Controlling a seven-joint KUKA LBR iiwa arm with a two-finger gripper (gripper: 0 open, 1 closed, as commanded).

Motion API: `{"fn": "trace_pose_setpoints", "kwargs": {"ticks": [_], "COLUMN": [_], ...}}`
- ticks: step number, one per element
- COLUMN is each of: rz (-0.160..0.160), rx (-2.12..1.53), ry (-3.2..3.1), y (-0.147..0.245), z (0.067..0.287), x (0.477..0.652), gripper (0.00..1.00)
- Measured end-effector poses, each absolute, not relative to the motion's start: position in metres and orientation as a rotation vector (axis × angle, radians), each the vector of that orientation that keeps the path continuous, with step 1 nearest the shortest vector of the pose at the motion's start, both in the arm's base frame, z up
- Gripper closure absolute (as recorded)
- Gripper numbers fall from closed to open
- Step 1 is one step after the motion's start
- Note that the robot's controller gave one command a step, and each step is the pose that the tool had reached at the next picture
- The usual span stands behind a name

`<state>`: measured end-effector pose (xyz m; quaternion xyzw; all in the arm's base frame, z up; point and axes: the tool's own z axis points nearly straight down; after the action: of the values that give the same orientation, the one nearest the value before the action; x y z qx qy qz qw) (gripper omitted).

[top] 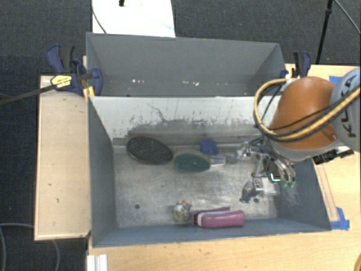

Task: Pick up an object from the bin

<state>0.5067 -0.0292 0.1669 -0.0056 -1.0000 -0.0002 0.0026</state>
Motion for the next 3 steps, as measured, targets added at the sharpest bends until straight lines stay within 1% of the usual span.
{"fn": "trace_pose_setpoints", "kwargs": {"ticks": [1,2,3], "rz": [-0.006,-0.006,-0.005], "rx": [-0.188,-0.241,-0.239], "ry": [-3.142,-3.144,-3.148], "y": [0.034,0.041,0.041], "z": [0.164,0.072,0.075], "x": [0.565,0.579,0.580], "gripper": [0.00,0.00,1.00]}}
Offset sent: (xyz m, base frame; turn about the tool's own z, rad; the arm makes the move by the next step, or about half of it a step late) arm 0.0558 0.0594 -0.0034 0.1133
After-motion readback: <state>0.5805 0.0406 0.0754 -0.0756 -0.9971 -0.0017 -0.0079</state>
